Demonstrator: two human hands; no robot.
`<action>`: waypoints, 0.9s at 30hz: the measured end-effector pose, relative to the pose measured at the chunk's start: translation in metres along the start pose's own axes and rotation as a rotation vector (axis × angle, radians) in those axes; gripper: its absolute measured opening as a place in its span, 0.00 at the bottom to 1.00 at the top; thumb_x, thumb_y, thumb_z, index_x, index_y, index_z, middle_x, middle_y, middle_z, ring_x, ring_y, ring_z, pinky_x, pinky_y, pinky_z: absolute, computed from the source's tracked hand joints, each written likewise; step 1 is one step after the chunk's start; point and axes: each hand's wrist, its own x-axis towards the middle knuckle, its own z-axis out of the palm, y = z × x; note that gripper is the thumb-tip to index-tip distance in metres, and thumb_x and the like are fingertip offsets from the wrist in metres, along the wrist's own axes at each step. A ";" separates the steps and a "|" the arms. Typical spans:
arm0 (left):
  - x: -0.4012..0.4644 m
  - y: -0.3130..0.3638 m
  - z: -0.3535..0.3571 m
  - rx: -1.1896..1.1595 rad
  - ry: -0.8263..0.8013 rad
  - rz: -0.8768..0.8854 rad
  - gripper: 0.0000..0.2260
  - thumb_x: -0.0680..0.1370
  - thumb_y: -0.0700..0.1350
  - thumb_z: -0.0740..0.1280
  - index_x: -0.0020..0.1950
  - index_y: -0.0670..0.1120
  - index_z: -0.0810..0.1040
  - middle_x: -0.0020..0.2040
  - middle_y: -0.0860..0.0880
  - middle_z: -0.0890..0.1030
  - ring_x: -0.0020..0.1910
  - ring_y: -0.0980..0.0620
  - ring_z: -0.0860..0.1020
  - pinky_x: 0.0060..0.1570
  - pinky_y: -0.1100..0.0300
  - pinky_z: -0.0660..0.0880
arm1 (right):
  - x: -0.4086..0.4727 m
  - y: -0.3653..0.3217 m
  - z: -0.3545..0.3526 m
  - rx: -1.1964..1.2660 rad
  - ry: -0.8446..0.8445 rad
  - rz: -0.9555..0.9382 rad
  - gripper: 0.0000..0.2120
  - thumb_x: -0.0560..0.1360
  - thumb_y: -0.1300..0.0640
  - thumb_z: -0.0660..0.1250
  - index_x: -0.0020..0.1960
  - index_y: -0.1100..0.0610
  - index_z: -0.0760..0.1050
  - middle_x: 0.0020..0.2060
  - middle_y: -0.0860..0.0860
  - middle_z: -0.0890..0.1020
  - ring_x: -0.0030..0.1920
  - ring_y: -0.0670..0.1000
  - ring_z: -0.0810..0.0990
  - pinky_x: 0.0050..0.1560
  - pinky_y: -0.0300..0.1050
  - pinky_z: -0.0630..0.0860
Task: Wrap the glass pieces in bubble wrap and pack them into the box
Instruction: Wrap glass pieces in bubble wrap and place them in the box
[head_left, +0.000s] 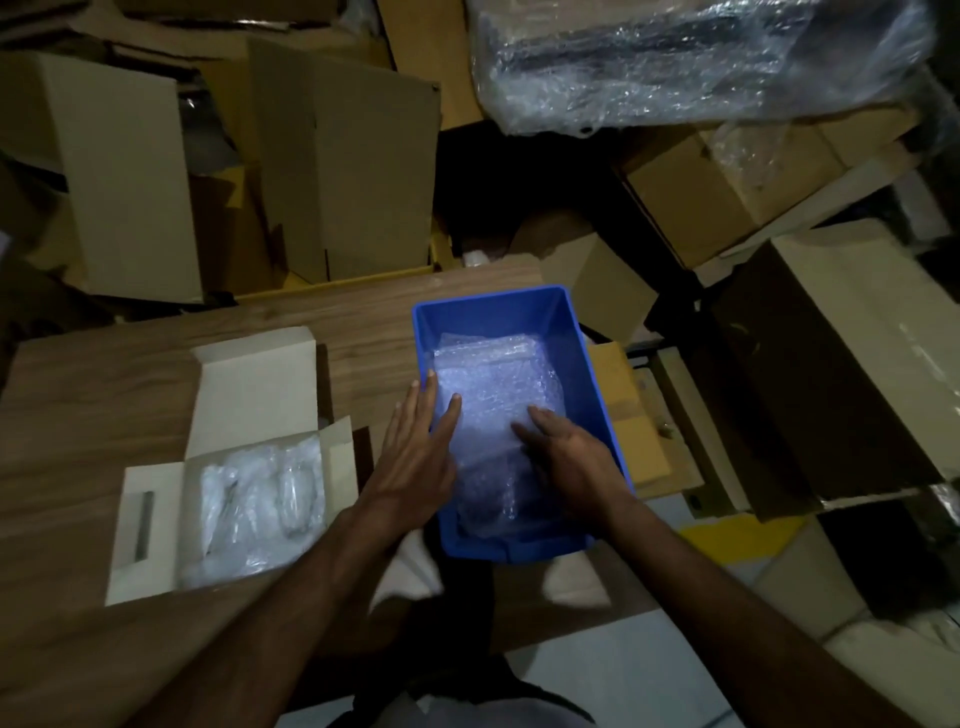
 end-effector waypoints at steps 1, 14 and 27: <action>-0.002 -0.003 0.000 -0.012 -0.003 0.012 0.37 0.80 0.44 0.66 0.84 0.49 0.47 0.82 0.43 0.34 0.81 0.42 0.34 0.80 0.44 0.41 | -0.004 -0.002 -0.003 0.034 0.082 -0.014 0.23 0.79 0.62 0.67 0.74 0.58 0.73 0.75 0.61 0.71 0.74 0.63 0.72 0.71 0.55 0.70; -0.008 -0.001 -0.086 -0.510 0.234 0.266 0.20 0.80 0.49 0.66 0.72 0.50 0.77 0.75 0.51 0.72 0.77 0.52 0.68 0.75 0.43 0.66 | -0.025 -0.044 -0.063 0.222 0.471 -0.301 0.32 0.78 0.47 0.70 0.78 0.57 0.67 0.77 0.52 0.69 0.76 0.51 0.69 0.72 0.53 0.71; -0.092 -0.047 -0.137 -1.242 0.530 -0.399 0.06 0.81 0.40 0.68 0.57 0.40 0.78 0.46 0.43 0.87 0.45 0.45 0.84 0.45 0.50 0.80 | 0.018 -0.187 -0.060 1.400 0.147 0.183 0.07 0.80 0.64 0.67 0.47 0.60 0.85 0.43 0.58 0.87 0.40 0.55 0.84 0.38 0.44 0.80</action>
